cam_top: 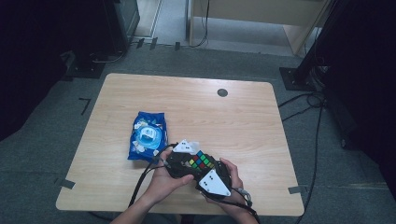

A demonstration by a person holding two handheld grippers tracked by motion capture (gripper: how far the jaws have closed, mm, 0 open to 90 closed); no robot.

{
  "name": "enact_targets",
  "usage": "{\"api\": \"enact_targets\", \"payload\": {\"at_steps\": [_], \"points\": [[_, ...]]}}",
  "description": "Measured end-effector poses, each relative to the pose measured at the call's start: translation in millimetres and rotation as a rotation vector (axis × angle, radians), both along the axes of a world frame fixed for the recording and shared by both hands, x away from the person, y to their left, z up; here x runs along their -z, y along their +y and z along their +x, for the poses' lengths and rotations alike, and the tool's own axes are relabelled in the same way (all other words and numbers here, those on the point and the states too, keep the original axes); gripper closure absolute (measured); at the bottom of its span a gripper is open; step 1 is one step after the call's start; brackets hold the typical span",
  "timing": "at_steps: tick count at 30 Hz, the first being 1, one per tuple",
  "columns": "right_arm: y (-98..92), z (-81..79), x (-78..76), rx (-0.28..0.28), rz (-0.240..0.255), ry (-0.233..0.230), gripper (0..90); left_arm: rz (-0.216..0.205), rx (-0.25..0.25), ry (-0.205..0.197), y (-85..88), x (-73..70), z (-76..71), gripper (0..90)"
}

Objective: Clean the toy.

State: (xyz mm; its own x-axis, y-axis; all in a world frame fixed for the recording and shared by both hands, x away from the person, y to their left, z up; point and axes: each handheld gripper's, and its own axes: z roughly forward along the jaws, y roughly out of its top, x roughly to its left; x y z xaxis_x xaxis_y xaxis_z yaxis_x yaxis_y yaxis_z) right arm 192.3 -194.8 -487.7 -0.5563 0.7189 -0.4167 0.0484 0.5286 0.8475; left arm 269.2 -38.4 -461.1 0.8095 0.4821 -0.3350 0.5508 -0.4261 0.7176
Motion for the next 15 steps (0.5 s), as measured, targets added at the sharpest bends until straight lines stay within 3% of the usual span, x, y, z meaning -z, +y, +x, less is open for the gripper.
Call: {"api": "enact_targets", "payload": {"at_steps": [3, 7, 15], "points": [[-1.2, 0.7, -1.0, -0.01, 0.011, 0.006, 34.9, -0.008, 0.001, 0.0, 1.1, 0.0, 0.2, 34.0], [-2.7, 1.9, -1.5, -0.022, 0.036, 0.019, 34.5, -0.042, 0.005, 0.03, 5.0, 0.1, 3.6, 34.4], [-8.7, 6.3, 4.7, -0.006, 0.028, 0.05, 33.2, -0.124, -0.02, 0.072, 20.1, -7.0, 11.8, 34.4]]}}
